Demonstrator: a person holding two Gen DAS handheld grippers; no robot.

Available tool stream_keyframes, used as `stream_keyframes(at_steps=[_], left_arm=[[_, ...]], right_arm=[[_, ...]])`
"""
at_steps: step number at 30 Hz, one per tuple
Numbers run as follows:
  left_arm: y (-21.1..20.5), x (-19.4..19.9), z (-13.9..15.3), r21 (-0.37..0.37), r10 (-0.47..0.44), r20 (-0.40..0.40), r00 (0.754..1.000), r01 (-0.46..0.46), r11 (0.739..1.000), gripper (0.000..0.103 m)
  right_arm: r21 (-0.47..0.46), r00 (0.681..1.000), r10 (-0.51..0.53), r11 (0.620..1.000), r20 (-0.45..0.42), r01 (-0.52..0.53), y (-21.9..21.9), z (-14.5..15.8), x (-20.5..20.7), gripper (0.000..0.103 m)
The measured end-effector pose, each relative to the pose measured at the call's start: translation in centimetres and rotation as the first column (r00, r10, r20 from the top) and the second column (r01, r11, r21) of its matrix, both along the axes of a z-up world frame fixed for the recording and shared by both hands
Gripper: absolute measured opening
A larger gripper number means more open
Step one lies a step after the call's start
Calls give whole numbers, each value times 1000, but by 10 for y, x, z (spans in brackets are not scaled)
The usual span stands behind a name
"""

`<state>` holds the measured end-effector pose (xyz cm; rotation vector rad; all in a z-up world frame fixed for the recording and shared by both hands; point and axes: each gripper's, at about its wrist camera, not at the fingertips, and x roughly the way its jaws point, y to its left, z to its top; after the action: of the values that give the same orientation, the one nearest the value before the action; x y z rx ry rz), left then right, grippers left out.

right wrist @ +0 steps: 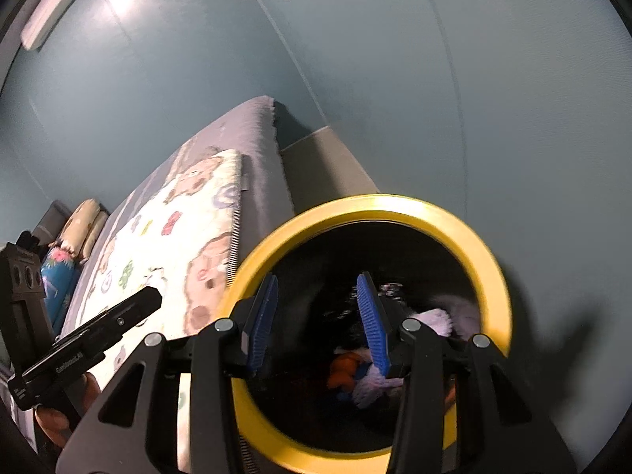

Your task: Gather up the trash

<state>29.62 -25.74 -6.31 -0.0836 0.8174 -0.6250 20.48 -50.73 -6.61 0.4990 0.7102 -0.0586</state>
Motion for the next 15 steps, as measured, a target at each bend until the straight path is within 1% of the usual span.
stream_keyframes(at_steps=[7,11,15], left_arm=[[60,-17,10,1,96,22,995,-96,995,46],[95,-29,15,4,153,36,988,-153,988,46],[134,-45,19,5,219,43,975,-219,976,46]], right_arm=[[-17,993,119,993,21,-119,60,18,12,41],[-25,983,182,983,24,-182,92,25,15,41],[-27,970,241,970,20,-240,126,28,17,42]])
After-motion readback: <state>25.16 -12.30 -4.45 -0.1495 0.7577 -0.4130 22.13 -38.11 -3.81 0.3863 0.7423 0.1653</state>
